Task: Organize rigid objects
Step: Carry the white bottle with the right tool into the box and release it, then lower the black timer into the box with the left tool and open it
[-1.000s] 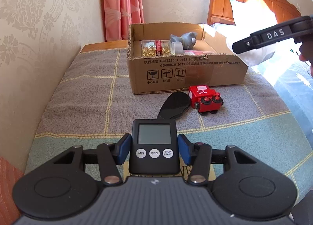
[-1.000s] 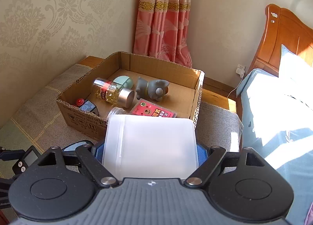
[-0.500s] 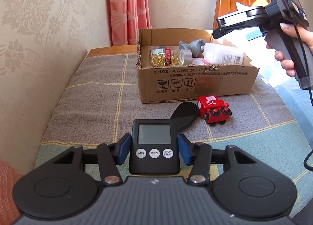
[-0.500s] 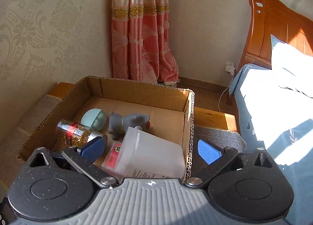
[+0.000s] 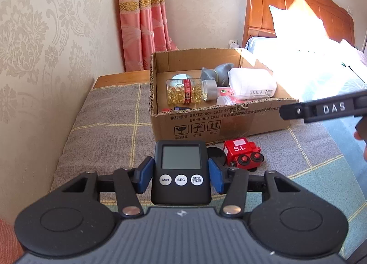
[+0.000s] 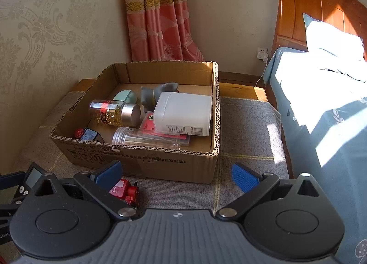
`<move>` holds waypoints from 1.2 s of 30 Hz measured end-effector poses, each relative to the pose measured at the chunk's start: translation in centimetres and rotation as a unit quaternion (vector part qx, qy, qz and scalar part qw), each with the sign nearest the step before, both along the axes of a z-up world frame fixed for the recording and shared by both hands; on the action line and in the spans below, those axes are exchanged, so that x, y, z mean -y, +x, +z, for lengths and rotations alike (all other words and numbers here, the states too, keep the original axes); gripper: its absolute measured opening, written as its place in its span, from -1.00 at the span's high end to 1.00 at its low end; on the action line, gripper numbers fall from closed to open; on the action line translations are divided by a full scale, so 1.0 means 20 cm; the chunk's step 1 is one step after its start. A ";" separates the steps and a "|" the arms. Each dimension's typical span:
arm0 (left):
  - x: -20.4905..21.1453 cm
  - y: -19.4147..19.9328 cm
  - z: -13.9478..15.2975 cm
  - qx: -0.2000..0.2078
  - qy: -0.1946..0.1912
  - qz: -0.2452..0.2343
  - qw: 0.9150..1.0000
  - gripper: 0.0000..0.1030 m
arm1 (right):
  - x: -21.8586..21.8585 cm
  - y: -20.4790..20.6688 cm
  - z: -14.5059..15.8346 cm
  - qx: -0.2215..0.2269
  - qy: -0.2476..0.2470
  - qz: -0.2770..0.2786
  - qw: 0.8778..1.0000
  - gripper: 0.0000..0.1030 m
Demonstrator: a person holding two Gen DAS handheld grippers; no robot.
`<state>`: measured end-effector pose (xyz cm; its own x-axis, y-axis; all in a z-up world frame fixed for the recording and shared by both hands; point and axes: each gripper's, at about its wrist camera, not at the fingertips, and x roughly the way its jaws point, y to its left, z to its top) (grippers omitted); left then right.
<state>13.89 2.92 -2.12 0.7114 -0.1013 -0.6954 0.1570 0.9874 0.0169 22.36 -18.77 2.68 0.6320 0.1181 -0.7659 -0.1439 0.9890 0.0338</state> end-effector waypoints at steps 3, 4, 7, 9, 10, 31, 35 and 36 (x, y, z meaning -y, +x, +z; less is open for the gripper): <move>0.03 0.06 0.05 0.003 0.004 -0.006 1.000 0.01 | 0.00 -0.08 -0.03 -0.011 -0.003 -0.006 1.000 -1.00; 0.04 0.08 0.07 0.005 0.008 -0.008 1.000 0.01 | 0.00 -0.09 -0.04 -0.017 -0.003 -0.005 1.000 -1.00; 0.09 0.16 0.12 0.012 0.019 -0.015 1.000 0.01 | 0.01 -0.14 -0.07 -0.032 -0.003 -0.004 0.999 -1.00; 0.12 0.23 0.15 0.014 0.022 -0.020 0.999 0.01 | 0.02 -0.15 -0.08 -0.040 0.003 -0.004 0.999 -1.00; 0.13 0.27 0.16 0.014 0.023 -0.022 0.999 0.01 | 0.03 -0.16 -0.09 -0.043 0.006 -0.005 0.999 -1.00; 0.28 1.12 0.04 -0.015 0.069 0.016 0.997 -0.47 | 0.11 -0.14 -0.11 -0.043 0.024 -0.006 0.999 -1.00; 0.25 1.09 0.08 0.008 0.066 0.026 0.997 -0.79 | 0.11 -0.14 -0.11 -0.042 0.023 -0.005 0.999 -1.00; 0.24 1.07 0.09 0.010 0.064 0.026 0.998 -0.84 | 0.11 -0.14 -0.11 -0.041 0.024 -0.005 0.999 -1.00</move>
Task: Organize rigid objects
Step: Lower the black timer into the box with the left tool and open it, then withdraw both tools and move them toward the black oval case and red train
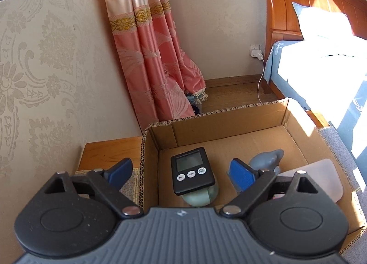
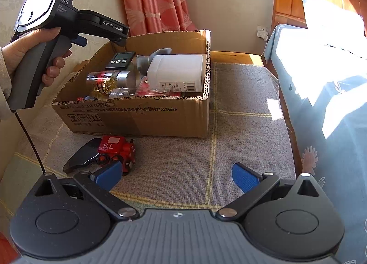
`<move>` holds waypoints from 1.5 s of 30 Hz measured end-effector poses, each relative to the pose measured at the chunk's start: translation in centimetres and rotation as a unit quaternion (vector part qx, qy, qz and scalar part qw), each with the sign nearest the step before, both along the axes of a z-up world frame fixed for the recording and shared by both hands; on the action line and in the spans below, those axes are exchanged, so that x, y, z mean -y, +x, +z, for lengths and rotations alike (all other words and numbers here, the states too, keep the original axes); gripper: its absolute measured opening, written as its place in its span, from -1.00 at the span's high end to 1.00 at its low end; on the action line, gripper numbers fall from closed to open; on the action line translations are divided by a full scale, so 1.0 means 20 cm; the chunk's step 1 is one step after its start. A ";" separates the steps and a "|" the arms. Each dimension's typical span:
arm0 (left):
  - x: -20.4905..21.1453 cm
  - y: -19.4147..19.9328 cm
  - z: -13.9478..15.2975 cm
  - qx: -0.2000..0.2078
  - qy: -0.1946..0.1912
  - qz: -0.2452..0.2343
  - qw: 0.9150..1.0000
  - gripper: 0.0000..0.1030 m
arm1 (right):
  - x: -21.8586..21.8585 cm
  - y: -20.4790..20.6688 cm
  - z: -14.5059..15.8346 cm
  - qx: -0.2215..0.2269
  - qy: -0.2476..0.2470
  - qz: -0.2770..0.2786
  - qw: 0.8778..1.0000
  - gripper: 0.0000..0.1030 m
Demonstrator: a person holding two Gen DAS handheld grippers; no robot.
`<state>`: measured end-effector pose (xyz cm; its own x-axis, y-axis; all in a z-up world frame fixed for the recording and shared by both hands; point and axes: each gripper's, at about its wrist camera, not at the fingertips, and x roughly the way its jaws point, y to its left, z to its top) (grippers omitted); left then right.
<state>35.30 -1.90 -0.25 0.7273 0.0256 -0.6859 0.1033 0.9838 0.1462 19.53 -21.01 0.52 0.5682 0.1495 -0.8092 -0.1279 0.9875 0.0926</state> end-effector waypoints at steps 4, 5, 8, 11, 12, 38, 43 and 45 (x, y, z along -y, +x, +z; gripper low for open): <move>-0.02 -0.07 0.05 0.009 0.001 -0.001 1.000 -0.86 | -0.01 0.00 0.00 0.000 0.000 0.002 1.000 -1.00; -0.03 -0.08 0.06 0.012 0.002 -0.001 1.000 -0.86 | -0.01 -0.01 0.01 0.000 0.000 0.003 1.000 -1.00; -0.04 -0.15 0.09 0.013 0.004 -0.003 1.000 -0.91 | -0.02 -0.03 0.02 0.005 -0.001 0.006 1.000 -1.00; -0.03 -0.25 0.13 0.018 0.003 -0.012 1.000 -0.93 | -0.03 -0.04 0.04 0.011 -0.002 0.004 1.000 -1.00; -0.03 -0.28 0.13 0.019 0.003 -0.013 1.000 -0.93 | -0.03 -0.05 0.04 0.013 -0.001 0.004 1.000 -1.00; -0.15 -0.96 -0.33 -0.064 -0.029 0.029 0.997 -0.99 | -0.07 -0.25 0.06 0.030 0.008 0.004 1.000 -1.00; -0.15 -0.95 -0.42 -0.086 -0.039 0.024 0.995 -0.99 | -0.10 -0.23 0.04 0.026 0.002 0.004 1.000 -1.00; -0.17 -0.95 -0.45 -0.089 -0.039 0.028 0.995 -0.99 | -0.11 -0.22 0.03 0.021 0.000 0.005 1.000 -1.00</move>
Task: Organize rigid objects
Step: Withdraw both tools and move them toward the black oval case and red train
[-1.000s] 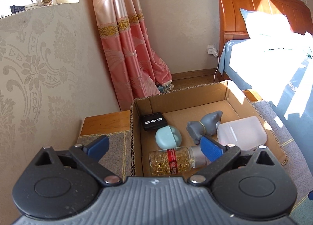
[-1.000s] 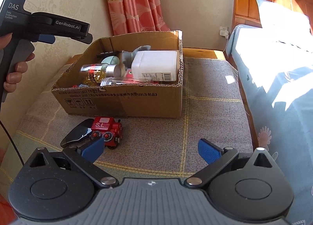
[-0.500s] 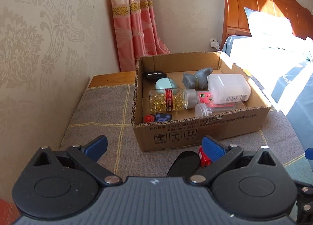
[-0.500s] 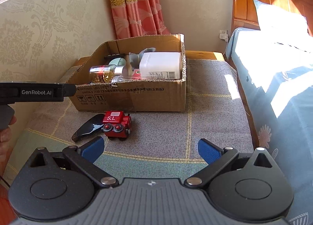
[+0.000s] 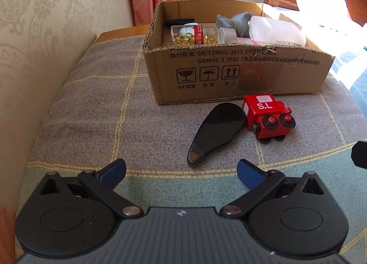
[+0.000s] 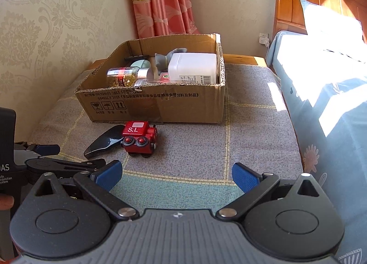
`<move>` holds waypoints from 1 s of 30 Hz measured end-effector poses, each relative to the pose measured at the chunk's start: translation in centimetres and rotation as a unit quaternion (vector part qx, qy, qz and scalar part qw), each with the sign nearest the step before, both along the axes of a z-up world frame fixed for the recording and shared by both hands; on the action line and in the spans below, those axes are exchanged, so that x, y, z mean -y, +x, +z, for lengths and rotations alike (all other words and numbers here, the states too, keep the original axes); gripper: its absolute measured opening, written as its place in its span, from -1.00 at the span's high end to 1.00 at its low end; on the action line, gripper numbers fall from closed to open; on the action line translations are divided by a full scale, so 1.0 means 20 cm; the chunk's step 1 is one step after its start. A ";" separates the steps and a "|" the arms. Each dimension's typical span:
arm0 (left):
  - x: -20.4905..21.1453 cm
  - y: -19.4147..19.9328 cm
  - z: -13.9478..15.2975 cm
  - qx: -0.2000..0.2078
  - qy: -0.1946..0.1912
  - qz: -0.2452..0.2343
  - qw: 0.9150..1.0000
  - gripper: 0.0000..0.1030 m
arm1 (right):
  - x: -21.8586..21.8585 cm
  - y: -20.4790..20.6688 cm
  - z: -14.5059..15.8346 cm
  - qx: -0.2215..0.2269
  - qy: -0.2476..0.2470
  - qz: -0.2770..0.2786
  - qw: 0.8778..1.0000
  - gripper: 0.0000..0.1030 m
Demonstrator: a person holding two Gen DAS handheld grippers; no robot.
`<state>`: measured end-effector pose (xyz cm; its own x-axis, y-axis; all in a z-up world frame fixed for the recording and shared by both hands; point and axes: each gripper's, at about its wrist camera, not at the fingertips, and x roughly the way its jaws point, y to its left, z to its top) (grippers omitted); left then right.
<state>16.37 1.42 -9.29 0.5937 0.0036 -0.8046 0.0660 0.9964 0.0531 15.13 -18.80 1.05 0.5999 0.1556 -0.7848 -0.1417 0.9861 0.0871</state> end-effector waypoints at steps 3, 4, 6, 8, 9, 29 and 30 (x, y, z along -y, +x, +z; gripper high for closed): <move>-0.04 0.01 -0.02 0.000 -0.005 0.006 1.000 -0.99 | -0.03 0.02 -0.02 -0.005 -0.007 0.005 1.000 -1.00; -0.06 0.02 -0.02 -0.001 -0.010 0.011 1.000 -0.99 | -0.04 0.02 -0.03 -0.006 -0.009 0.008 1.000 -1.00; -0.09 0.02 -0.02 -0.001 -0.015 0.020 1.000 -0.99 | -0.06 0.04 -0.04 -0.008 -0.010 0.012 1.000 -1.00; -0.13 0.04 -0.02 -0.004 -0.019 0.030 0.999 -0.99 | -0.08 0.05 -0.05 -0.010 -0.012 0.017 1.000 -1.00; -0.15 0.04 -0.02 -0.005 -0.021 0.034 0.999 -0.99 | -0.10 0.06 -0.06 -0.011 -0.014 0.019 1.000 -1.00; -0.33 0.13 -0.03 0.013 -0.025 0.070 0.997 -0.99 | -0.30 0.33 -0.25 -0.003 -0.034 0.032 0.999 -1.00; -0.33 0.13 -0.04 0.013 -0.024 0.070 0.997 -0.99 | -0.31 0.35 -0.26 -0.001 -0.036 0.028 0.999 -1.00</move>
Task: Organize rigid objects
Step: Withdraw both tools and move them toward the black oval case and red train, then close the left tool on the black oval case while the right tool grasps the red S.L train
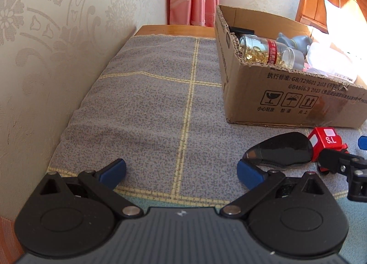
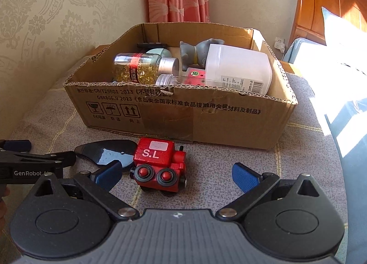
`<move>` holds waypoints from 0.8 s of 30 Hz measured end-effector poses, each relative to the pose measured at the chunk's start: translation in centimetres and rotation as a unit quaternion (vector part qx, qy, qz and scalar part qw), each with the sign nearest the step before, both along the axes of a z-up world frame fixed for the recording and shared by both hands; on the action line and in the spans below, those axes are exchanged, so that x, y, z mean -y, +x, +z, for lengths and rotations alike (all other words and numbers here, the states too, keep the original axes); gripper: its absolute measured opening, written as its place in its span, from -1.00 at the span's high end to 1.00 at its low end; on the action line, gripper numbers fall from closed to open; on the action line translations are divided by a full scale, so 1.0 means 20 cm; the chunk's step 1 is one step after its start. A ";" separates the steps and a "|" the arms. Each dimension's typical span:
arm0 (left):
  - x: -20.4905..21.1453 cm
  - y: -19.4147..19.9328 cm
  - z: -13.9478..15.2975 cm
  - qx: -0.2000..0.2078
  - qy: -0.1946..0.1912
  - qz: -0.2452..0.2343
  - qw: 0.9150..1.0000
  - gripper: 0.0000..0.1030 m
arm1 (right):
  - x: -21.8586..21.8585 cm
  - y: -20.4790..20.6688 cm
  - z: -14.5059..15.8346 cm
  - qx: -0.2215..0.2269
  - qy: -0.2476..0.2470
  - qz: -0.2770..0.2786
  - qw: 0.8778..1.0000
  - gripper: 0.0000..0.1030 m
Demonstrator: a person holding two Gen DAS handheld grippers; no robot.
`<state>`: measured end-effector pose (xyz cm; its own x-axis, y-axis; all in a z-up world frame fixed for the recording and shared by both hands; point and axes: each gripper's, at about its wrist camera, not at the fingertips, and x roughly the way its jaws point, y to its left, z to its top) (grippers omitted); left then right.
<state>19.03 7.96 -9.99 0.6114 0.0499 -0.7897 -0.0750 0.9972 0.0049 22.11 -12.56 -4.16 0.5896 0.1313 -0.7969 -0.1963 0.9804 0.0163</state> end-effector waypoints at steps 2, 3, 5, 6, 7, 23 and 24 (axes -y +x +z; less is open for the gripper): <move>0.01 -0.01 0.00 -0.001 0.002 -0.002 1.000 -0.99 | 0.00 0.02 -0.02 0.000 -0.002 -0.005 1.000 -1.00; 0.01 -0.01 0.00 -0.002 0.003 -0.003 1.000 -0.99 | 0.00 0.04 -0.04 0.000 -0.007 -0.013 1.000 -1.00; 0.03 -0.01 0.01 -0.007 0.004 -0.009 1.000 -0.99 | 0.04 0.04 -0.05 -0.005 -0.010 -0.025 1.000 -1.00; 0.04 -0.01 0.01 -0.011 0.004 -0.018 1.000 -0.99 | 0.06 0.04 -0.05 -0.007 -0.014 -0.031 0.999 -1.00; 0.05 -0.02 0.02 -0.013 0.004 -0.028 1.000 -0.99 | 0.09 0.03 -0.05 -0.008 -0.021 -0.036 0.999 -1.00; 0.36 -0.03 0.03 -0.016 -0.038 -0.046 0.998 -0.97 | 0.30 -0.05 -0.10 0.010 -0.029 -0.031 0.999 -1.00; 0.38 -0.03 0.03 -0.009 -0.034 -0.040 0.999 -0.96 | 0.31 -0.05 -0.10 0.010 -0.029 -0.029 0.999 -1.00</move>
<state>18.39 0.43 -9.41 0.5963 -0.0532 -0.8010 0.0051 0.9980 -0.0624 21.03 -18.71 -6.21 0.6106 0.0511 -0.7903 -0.1390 0.9893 -0.0434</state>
